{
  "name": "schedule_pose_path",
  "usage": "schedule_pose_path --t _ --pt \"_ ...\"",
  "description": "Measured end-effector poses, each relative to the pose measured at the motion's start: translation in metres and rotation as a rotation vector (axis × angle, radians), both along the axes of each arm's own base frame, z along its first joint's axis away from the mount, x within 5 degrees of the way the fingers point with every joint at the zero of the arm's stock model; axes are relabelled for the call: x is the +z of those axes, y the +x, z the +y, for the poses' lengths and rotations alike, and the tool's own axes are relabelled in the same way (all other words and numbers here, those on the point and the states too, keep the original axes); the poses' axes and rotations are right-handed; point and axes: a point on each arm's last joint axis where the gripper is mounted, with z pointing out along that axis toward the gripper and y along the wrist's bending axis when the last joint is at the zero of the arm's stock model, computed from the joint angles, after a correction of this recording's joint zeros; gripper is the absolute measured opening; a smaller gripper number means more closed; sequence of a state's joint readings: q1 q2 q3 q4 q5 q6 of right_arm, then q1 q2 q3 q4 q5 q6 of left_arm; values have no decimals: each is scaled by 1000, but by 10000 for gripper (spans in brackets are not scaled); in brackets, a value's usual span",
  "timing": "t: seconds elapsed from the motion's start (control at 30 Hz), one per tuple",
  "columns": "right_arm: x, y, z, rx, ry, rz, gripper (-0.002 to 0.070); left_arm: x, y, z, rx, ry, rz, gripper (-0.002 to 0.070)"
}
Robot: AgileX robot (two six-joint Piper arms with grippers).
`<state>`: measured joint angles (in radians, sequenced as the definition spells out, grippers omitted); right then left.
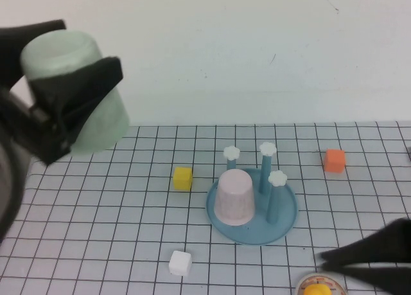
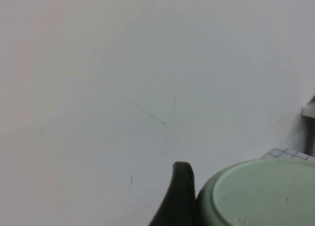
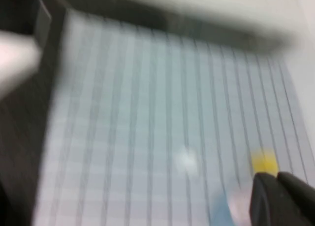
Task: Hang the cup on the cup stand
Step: Place the cup on the cup holder
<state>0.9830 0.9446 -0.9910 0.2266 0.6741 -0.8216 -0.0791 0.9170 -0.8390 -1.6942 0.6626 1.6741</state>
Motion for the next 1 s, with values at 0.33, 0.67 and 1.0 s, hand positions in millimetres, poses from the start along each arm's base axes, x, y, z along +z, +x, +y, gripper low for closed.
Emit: schedule_pose_path --t 0.33,0.67,1.0 --pt "-47 -10 -80 -393 -172 -35 5 3 80 -18 -183 59 18 564" --pt "-97 -30 -114 -530 -110 74 2 -27 170 -38 -232 91 75 562" --pt "-105 -33 -120 -561 -177 123 1 -96 231 -111 -321 225 68 561"
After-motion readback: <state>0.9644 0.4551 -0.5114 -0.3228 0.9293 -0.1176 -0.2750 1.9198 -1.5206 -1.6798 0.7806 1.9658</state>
